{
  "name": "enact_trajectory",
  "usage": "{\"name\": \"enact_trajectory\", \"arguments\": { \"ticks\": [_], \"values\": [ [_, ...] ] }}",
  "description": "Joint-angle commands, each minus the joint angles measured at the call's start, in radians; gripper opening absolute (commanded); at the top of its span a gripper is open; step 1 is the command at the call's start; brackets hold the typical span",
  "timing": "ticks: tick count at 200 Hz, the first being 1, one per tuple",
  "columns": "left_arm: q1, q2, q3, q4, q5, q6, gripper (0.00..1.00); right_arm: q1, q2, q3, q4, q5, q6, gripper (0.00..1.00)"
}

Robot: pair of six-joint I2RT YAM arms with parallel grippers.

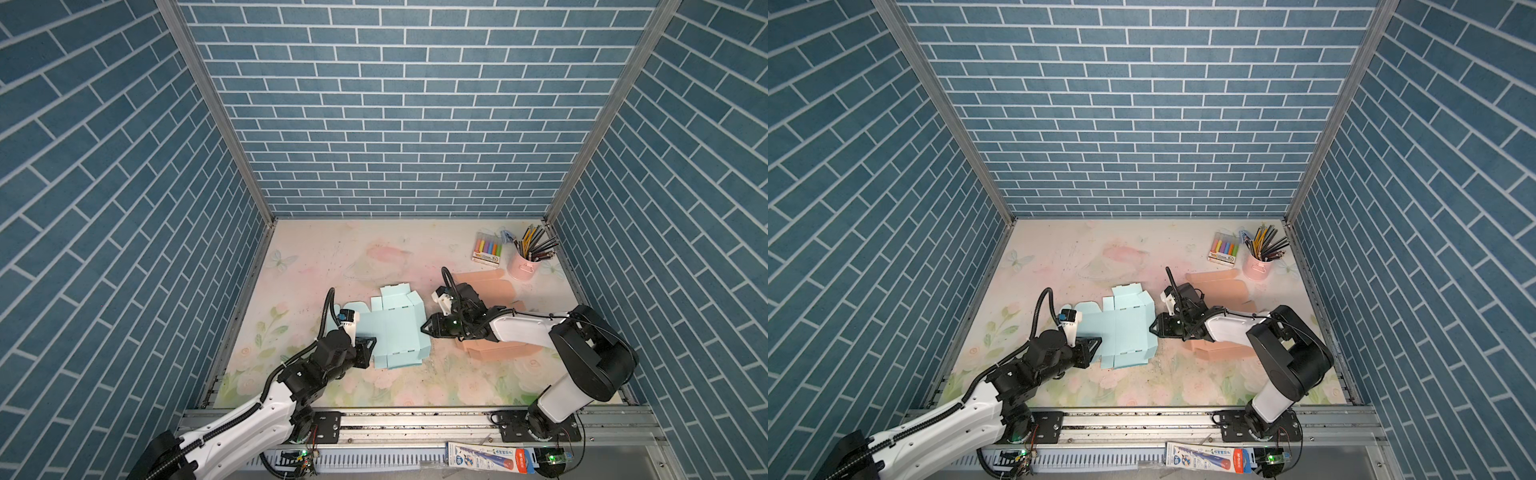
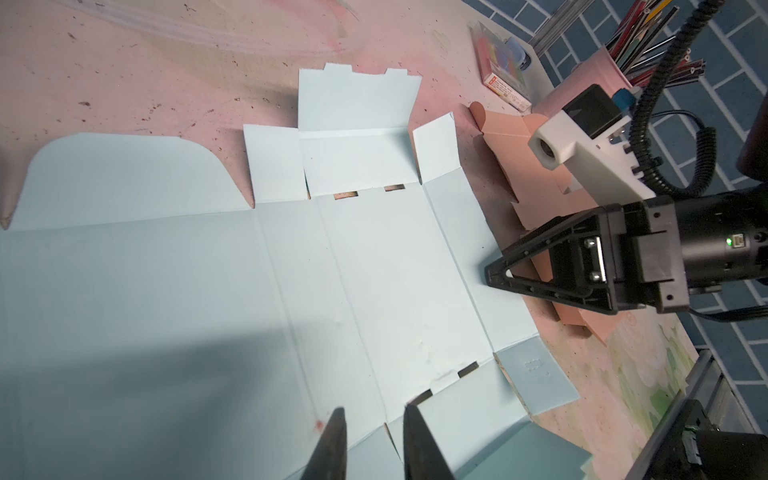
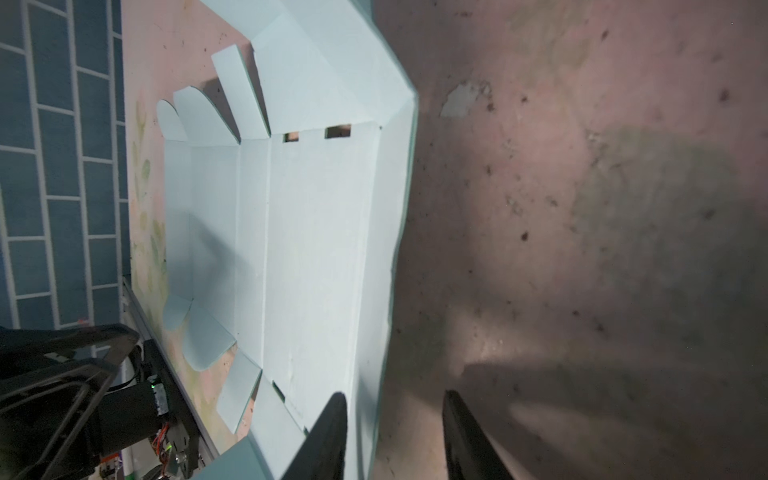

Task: Fold the paper box

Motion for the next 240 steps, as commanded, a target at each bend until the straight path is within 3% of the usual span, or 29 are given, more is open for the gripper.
{"name": "enact_trajectory", "arguments": {
  "ticks": [1, 64, 134, 181, 240],
  "values": [
    [0.006, 0.0, 0.02, 0.021, -0.005, 0.004, 0.26, 0.002, -0.013, -0.015, 0.131, -0.048, 0.09, 0.38],
    [0.007, -0.001, 0.02, 0.016, -0.004, 0.008, 0.26, 0.005, 0.013, -0.041, 0.207, -0.042, 0.133, 0.25],
    [0.009, -0.008, 0.02, 0.014, -0.006, 0.009, 0.26, 0.006, 0.014, -0.017, 0.148, -0.009, 0.094, 0.12],
    [0.012, -0.016, 0.021, 0.006, -0.009, 0.01, 0.26, 0.006, 0.009, 0.086, -0.053, 0.046, -0.032, 0.05],
    [0.018, -0.023, 0.029, -0.01, -0.01, 0.018, 0.26, -0.006, 0.063, 0.326, -0.489, 0.101, -0.343, 0.03]
  ]
}}
